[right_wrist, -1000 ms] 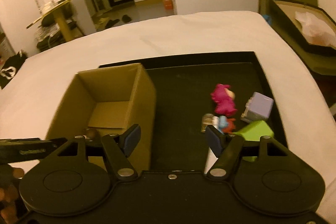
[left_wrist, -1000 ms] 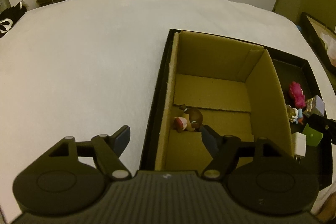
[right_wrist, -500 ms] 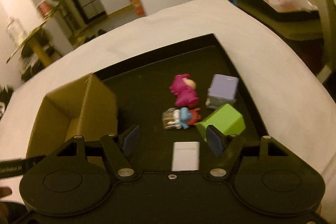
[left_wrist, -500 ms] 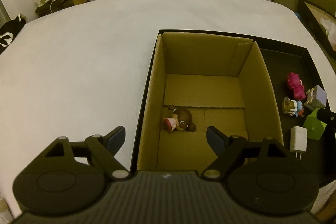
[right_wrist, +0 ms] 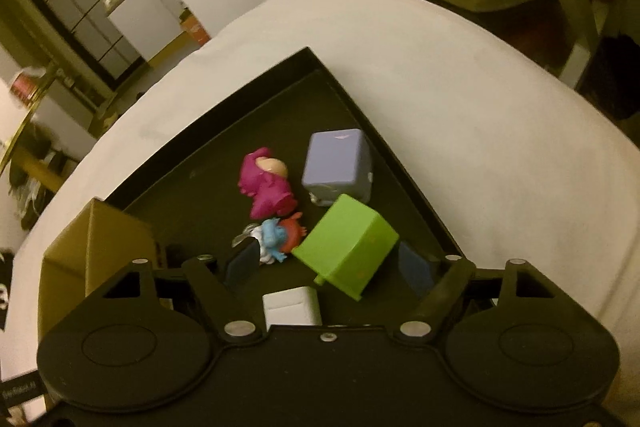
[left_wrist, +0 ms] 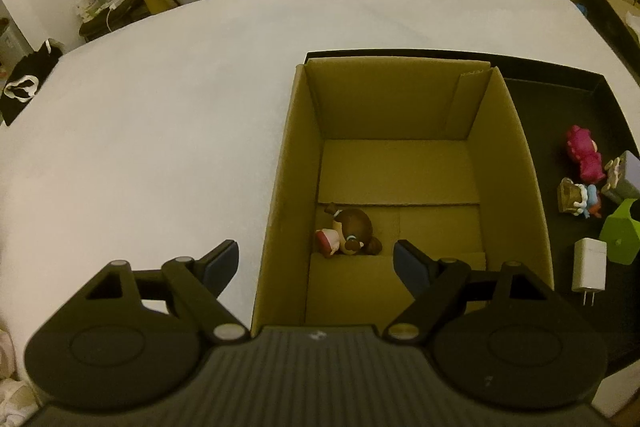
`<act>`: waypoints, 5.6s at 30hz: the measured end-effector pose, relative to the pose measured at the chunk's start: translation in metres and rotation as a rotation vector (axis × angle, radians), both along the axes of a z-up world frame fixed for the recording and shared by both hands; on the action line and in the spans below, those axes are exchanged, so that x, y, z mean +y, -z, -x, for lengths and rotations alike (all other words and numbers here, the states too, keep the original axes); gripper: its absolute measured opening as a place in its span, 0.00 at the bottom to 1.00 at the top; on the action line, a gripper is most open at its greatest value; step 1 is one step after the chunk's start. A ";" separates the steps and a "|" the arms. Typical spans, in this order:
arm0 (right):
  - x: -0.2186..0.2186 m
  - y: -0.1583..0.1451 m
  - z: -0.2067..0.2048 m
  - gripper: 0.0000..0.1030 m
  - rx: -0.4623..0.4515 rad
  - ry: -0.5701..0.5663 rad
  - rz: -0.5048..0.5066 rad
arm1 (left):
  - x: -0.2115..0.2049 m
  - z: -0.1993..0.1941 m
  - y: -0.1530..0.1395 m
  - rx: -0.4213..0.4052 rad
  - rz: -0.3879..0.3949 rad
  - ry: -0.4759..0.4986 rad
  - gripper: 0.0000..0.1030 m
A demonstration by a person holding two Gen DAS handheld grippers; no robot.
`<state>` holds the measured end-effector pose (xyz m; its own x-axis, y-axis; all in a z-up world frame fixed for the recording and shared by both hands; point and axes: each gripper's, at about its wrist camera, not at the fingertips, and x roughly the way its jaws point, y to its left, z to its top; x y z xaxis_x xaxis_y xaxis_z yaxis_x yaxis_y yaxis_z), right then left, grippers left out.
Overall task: Organize rigid objects
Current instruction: 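Move the right gripper back to the tray and grasp the green hexagonal block, then carry the green block with the right gripper and release it into the box, then return the right gripper to the tray and grasp the white charger plug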
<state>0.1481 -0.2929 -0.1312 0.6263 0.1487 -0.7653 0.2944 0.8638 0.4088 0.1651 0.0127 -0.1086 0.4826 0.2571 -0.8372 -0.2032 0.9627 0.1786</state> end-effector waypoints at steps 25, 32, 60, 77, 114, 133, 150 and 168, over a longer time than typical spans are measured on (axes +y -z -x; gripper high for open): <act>-0.019 0.036 -0.016 0.54 0.077 0.110 -0.197 | -0.028 -0.001 -0.006 0.011 -0.076 0.032 0.81; -0.022 0.021 -0.006 0.51 0.027 0.089 -0.260 | -0.021 0.001 -0.008 0.001 -0.048 0.017 0.81; 0.050 -0.039 -0.006 0.47 -0.195 -0.200 0.021 | 0.026 0.023 -0.009 -0.071 0.078 -0.066 0.81; 0.131 -0.081 -0.006 0.47 -0.317 -0.478 0.154 | 0.047 0.029 0.004 -0.093 0.137 -0.070 0.79; 0.205 -0.090 -0.006 0.51 -0.203 -0.711 0.183 | 0.073 0.035 0.017 -0.118 0.352 -0.060 0.13; 0.140 -0.097 0.012 0.80 -0.211 -0.524 0.216 | 0.055 0.026 0.007 -0.088 0.203 -0.072 0.32; 0.083 -0.068 0.013 0.90 -0.172 -0.352 0.152 | 0.026 0.018 -0.013 -0.054 0.084 -0.036 0.77; 0.045 -0.014 0.015 0.91 -0.050 -0.223 0.123 | -0.016 0.000 -0.012 0.000 -0.046 -0.006 0.80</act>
<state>0.1332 -0.2482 -0.1170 0.6260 0.1951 -0.7550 0.0734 0.9492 0.3061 0.1646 -0.0030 -0.0965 0.4809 0.2980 -0.8246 -0.2091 0.9523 0.2222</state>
